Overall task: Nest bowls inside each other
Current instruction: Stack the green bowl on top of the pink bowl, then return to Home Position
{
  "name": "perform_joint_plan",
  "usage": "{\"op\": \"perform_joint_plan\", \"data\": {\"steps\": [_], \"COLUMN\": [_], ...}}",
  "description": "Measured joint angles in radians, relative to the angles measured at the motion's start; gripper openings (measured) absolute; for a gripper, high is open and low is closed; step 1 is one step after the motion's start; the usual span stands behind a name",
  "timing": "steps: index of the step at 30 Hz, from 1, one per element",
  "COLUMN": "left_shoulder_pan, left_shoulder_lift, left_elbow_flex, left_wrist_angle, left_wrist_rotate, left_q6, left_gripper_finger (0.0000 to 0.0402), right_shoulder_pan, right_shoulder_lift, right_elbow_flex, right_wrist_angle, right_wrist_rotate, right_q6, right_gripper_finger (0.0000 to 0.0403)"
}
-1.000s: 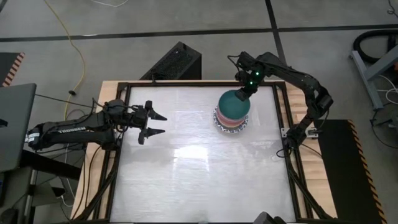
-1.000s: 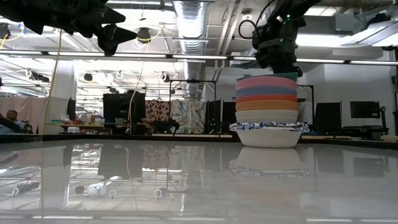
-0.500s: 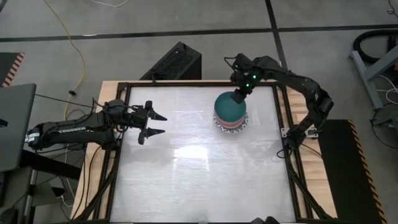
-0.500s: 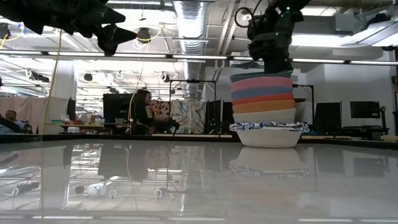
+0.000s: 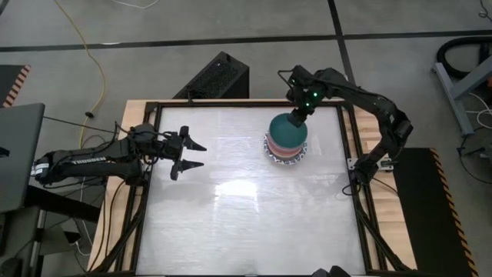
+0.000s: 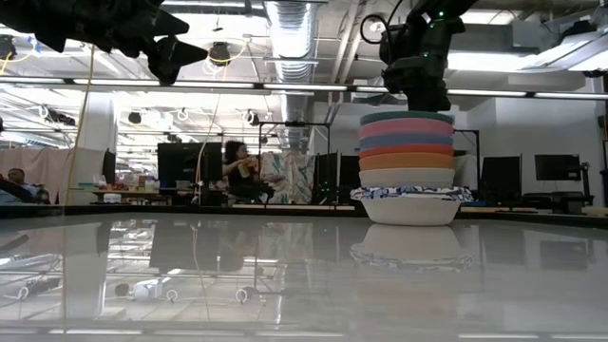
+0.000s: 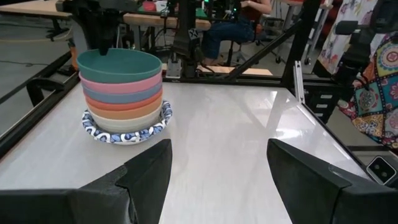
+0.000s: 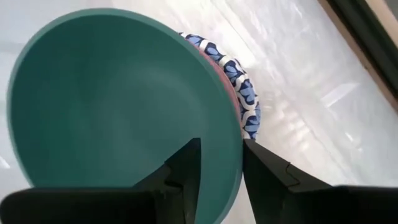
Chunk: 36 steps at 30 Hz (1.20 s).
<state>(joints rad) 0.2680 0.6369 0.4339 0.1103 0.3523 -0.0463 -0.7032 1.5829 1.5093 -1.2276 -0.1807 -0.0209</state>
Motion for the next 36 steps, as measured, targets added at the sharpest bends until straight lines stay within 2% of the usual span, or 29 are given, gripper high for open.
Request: {"op": "perform_joint_plan", "data": {"steps": [12,16,19,23,26,29,32,36], "left_shoulder_pan": [0.000,0.000,-0.001,-0.015,-0.034,-0.045,-0.048,-0.074], "left_shoulder_lift": [0.000,0.000,0.000,-0.003,-0.011,-0.012,-0.011,-0.011], "left_elbow_flex": [0.000,0.000,0.000,0.000,0.000,0.001,0.001,0.001], "left_wrist_angle": [-0.008,-0.008,-0.006,0.030,0.080,0.137,0.180,0.217], "left_wrist_rotate": [0.000,0.000,0.000,0.001,-0.010,-0.062,-0.107,-0.153], "left_q6": [0.000,-0.001,-0.004,0.009,0.018,0.015,-0.002,-0.023], "left_gripper_finger": [0.0251,0.0251,0.0251,0.0251,0.0251,0.0251,0.0251,0.0251], "right_shoulder_pan": [-0.036,-0.058,-0.045,-0.012,0.009,0.019,0.053,0.144], "right_shoulder_lift": [-0.052,-0.131,-0.225,-0.409,-0.551,-0.673,-0.765,-0.860], "right_elbow_flex": [0.000,0.000,-0.021,-0.187,-0.362,-0.505,-0.584,-0.665], "right_wrist_angle": [0.053,0.135,0.241,0.464,0.605,0.754,0.849,0.892], "right_wrist_rotate": [0.003,-0.007,-0.072,-0.176,-0.177,-0.192,-0.208,-0.211], "right_q6": [-0.137,-0.146,-0.169,-0.180,-0.153,-0.036,0.074,0.136], "right_gripper_finger": [0.0136,0.0136,0.0136,0.0136,0.0136,0.0136,0.0136,0.0136]}}
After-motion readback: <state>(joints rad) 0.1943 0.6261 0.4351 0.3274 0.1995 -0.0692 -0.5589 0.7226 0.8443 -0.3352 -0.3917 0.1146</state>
